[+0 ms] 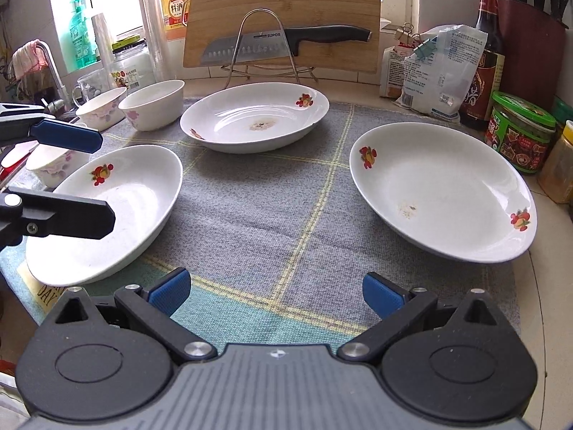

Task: Organize plates and bowls
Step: 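Grasp a white plate with the right tool while the left tool grasps another plate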

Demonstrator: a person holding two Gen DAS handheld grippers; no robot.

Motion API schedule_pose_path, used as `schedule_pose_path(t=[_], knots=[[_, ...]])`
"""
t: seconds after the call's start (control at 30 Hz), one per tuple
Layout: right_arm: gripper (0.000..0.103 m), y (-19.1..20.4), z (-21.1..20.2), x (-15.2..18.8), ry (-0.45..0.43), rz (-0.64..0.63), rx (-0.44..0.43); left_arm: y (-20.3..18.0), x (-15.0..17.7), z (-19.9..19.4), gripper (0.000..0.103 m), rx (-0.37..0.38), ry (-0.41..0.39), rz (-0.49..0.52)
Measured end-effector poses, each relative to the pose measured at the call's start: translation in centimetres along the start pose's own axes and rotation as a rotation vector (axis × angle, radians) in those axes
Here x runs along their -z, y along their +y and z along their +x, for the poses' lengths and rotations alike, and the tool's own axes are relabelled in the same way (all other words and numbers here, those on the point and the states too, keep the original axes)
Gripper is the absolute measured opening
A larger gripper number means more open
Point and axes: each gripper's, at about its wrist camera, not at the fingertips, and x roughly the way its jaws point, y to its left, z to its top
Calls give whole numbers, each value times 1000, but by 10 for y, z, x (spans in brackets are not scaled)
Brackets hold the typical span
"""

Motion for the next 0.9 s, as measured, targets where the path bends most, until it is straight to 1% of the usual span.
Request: schedule_pose_path(t=[0.1, 0.27, 0.47, 0.63, 0.8, 0.9], knots=[[103, 13, 1, -2, 7, 18, 11, 10, 10, -9, 97, 0, 3, 10], [103, 35, 0, -8, 1, 23, 5, 31, 25, -24, 97, -4, 5, -14], [103, 58, -2, -19, -9, -5, 28, 54, 47, -44, 97, -28, 16, -20], [103, 70, 1, -27, -6, 18, -16, 70, 70, -48, 97, -27, 69, 3], [103, 84, 13, -29, 47, 50, -70, 78, 89, -41, 97, 16, 108, 21], [103, 94, 18, -27, 77, 52, -74, 79, 95, -33, 97, 35, 121, 34]])
